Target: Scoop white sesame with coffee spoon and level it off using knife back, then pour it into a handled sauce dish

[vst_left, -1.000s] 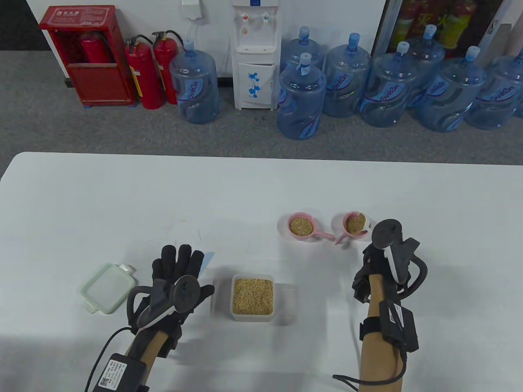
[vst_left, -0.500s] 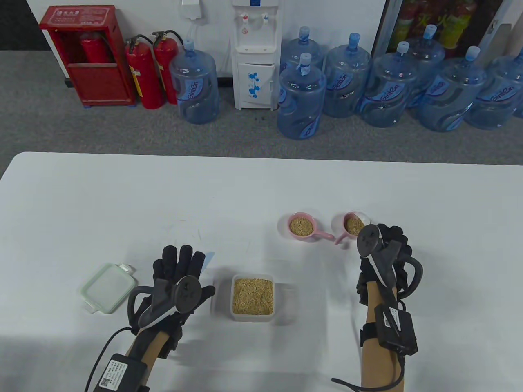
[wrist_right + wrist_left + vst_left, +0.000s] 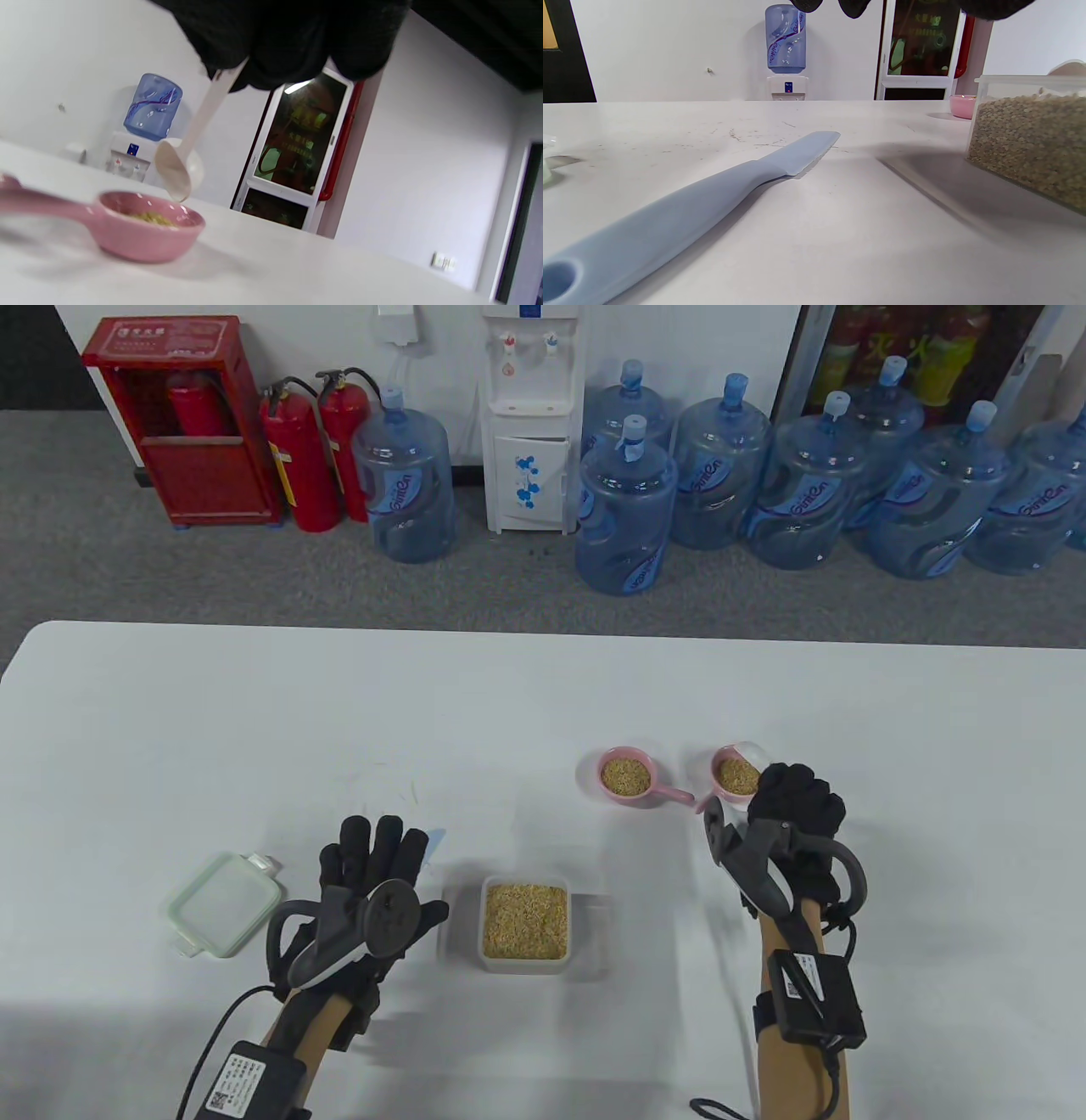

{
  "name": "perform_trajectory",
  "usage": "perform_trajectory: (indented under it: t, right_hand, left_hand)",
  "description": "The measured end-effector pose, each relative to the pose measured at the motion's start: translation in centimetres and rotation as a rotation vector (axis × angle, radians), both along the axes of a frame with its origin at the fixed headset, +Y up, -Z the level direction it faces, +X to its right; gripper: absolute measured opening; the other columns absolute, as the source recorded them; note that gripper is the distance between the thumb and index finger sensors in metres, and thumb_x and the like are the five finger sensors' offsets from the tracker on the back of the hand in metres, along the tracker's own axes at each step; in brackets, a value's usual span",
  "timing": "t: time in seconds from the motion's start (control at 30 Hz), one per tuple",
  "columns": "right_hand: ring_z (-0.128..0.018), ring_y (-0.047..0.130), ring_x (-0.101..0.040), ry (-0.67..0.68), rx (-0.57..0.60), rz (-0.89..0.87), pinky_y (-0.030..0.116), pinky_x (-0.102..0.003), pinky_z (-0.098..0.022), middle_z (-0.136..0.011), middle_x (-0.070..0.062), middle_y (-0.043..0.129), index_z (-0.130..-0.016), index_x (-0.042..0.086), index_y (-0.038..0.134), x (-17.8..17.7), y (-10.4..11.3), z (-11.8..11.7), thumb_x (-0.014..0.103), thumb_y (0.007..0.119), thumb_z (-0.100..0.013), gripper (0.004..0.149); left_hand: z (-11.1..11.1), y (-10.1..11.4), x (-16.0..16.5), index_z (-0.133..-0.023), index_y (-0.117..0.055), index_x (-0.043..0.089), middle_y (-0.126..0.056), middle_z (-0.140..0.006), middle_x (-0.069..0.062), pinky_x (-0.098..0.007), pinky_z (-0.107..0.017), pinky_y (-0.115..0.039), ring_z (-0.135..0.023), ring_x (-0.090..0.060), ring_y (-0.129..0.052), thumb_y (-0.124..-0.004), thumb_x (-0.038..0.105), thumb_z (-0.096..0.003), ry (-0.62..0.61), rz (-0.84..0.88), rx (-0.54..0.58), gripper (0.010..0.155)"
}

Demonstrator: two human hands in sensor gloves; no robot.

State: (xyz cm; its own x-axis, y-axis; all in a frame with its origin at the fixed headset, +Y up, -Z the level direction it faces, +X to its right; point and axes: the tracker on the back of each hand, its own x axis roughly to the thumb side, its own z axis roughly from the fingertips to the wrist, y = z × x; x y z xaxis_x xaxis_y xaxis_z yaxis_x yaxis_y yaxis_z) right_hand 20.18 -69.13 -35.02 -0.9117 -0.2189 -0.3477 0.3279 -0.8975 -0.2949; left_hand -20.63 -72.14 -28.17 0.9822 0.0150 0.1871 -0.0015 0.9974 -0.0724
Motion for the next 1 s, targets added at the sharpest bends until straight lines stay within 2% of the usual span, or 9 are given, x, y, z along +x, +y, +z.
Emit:
perform_trajectory:
  t: [0.1,0.27,0.37,0.57,0.8,0.93,1.0]
  right_hand:
    - [-0.064,0.086,-0.017,0.052,0.026,-0.176,0.075,-0.049,-0.065,-0.095,-0.018,0.076,-0.100,0.011,0.072,0.3,1.8,0.9,0.021,0.070,-0.057,0.044]
    - [-0.062,0.087,-0.017,0.230,0.074,-0.295,0.077,-0.050,-0.062,-0.094,-0.019,0.077,-0.100,0.010,0.073,-0.5,4.3,3.8,0.021,0.071,-0.057,0.045]
    - [-0.062,0.088,-0.017,0.326,0.056,-0.384,0.077,-0.050,-0.061,-0.093,-0.020,0.077,-0.099,0.008,0.073,-1.4,4.8,5.8,0.021,0.071,-0.057,0.045]
    - [-0.062,0.088,-0.019,0.534,0.020,-0.511,0.077,-0.052,-0.061,-0.093,-0.020,0.077,-0.099,0.008,0.073,-4.7,3.8,9.6,0.020,0.071,-0.056,0.045]
    - [-0.063,0.088,-0.019,0.750,-0.018,-0.394,0.077,-0.052,-0.062,-0.094,-0.019,0.077,-0.099,0.009,0.074,-9.2,1.3,11.8,0.020,0.072,-0.056,0.044]
    - [-0.064,0.087,-0.018,0.800,-0.046,-0.265,0.076,-0.052,-0.063,-0.094,-0.018,0.077,-0.099,0.010,0.073,-11.0,0.2,12.4,0.021,0.072,-0.056,0.044]
    - [-0.064,0.087,-0.018,0.814,-0.022,-0.224,0.076,-0.051,-0.063,-0.094,-0.018,0.077,-0.099,0.011,0.073,-11.6,-0.2,12.6,0.021,0.072,-0.056,0.044]
  left_hand:
    - [0.1,-0.1,0.2,-0.120,-0.035,0.032,-0.026,-0.128,-0.004,-0.058,-0.084,-0.033,-0.117,-0.043,-0.019,-0.058,0.067,-0.0498,-0.020,0.012,-0.008,0.082]
    - [0.3,-0.2,0.8,-0.120,-0.036,0.032,-0.029,-0.128,-0.004,-0.058,-0.085,-0.034,-0.117,-0.042,-0.021,-0.059,0.067,-0.0491,-0.074,0.079,-0.026,0.082]
    - [0.5,-0.3,1.2,-0.120,-0.037,0.032,-0.030,-0.128,-0.004,-0.058,-0.085,-0.035,-0.117,-0.041,-0.023,-0.061,0.066,-0.0484,-0.110,0.099,-0.019,0.083]
    - [0.7,-1.1,2.3,-0.120,-0.037,0.032,-0.033,-0.128,-0.003,-0.057,-0.085,-0.036,-0.118,-0.041,-0.025,-0.064,0.066,-0.0469,-0.178,0.149,-0.060,0.085]
    - [0.4,-2.7,3.9,-0.120,-0.034,0.029,-0.033,-0.128,-0.004,-0.057,-0.085,-0.036,-0.118,-0.041,-0.026,-0.064,0.067,-0.0459,-0.218,0.205,-0.159,0.088]
    - [0.0,-3.6,4.3,-0.120,-0.032,0.029,-0.032,-0.129,-0.004,-0.058,-0.085,-0.036,-0.118,-0.042,-0.026,-0.060,0.069,-0.0436,-0.224,0.227,-0.190,0.091]
    - [-0.2,-3.8,4.5,-0.120,-0.030,0.030,-0.032,-0.129,-0.004,-0.058,-0.085,-0.037,-0.118,-0.042,-0.027,-0.059,0.069,-0.0435,-0.224,0.228,-0.206,0.091]
